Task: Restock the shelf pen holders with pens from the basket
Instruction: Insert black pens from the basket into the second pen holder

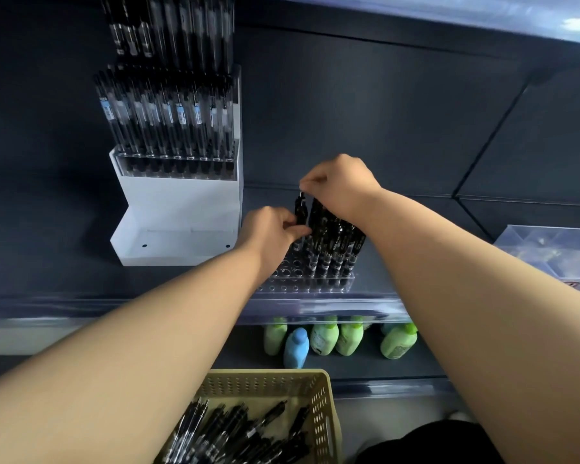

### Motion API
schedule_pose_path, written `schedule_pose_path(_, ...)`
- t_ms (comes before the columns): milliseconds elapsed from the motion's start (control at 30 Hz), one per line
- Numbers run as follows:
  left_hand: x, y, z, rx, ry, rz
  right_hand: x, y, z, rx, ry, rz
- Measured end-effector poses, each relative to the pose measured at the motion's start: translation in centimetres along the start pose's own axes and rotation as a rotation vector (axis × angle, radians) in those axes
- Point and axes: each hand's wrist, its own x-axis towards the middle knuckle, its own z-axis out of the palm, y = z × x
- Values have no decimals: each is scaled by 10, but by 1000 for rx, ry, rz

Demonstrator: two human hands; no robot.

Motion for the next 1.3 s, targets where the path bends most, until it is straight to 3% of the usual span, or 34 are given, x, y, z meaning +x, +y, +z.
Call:
schedule_pose_path(200, -7, -7, -4, 37, -40, -57, -12, -1, -2, -9, 121, -66)
schedule_pose_path(433, -55, -18, -25, -138, 60, -23, -67, -25, 13, -25, 397, -350)
schedule_pose_path(567, -106, -36, -38, 180, 10, 118, -117, -29, 54, 39, 437, -410)
schedule_pose_path(667, -143, -54, -46, 409, -98, 153, -159, -25, 89, 64, 331, -362)
schedule_pose_path(867, -200, -108, -29, 550, -259, 35, -226, -17, 155, 64, 139, -201)
schedule_pose_path(1033, -234, -146, -22, 554, -302, -125, -263, -10, 190, -85, -324, 80)
schedule_pose_path(1167, -239, -156, -20, 578, -347, -111, -275, -15, 199, -196, -564, 122)
schedule_pose_path(1300, -233, -162, -14, 577, -355, -128, -277, -5, 208, -217, -702, 303)
